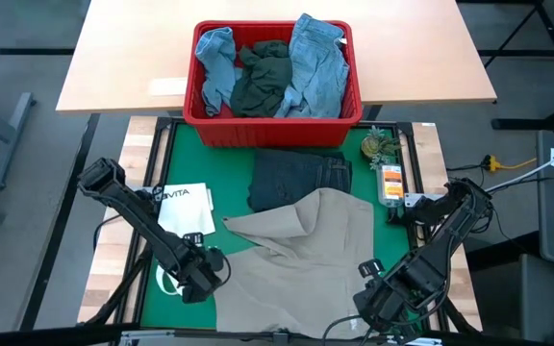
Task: Fold laundry
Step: Fold the brown shorts
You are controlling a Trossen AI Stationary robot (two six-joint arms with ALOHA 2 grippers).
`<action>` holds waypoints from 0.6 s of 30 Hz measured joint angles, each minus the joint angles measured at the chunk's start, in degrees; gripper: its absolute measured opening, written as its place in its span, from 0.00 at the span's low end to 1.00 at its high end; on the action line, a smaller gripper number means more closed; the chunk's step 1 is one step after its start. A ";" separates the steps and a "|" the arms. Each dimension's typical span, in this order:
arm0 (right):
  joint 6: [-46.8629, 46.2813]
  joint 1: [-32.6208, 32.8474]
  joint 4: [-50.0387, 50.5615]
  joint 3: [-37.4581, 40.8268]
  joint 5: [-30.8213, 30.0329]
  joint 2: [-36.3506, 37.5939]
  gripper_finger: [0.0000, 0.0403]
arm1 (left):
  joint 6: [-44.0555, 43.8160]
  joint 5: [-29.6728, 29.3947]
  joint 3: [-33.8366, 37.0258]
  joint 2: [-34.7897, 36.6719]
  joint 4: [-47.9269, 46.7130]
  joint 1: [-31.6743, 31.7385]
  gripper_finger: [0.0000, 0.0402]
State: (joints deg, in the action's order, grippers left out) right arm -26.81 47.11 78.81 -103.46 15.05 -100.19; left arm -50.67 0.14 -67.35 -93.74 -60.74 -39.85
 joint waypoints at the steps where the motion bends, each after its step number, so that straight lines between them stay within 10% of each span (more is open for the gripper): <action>1: 1.01 -0.11 0.47 0.00 -0.12 0.06 0.38 | 0.02 -0.05 0.00 0.73 0.21 0.16 0.48; 18: 27.79 -9.07 11.23 0.00 -13.45 2.56 0.38 | 37.11 -9.49 -0.09 4.42 36.66 19.16 0.48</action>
State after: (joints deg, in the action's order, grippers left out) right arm 0.98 38.04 90.03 -103.46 1.60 -97.63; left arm -13.56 -9.35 -67.44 -89.31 -24.08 -20.69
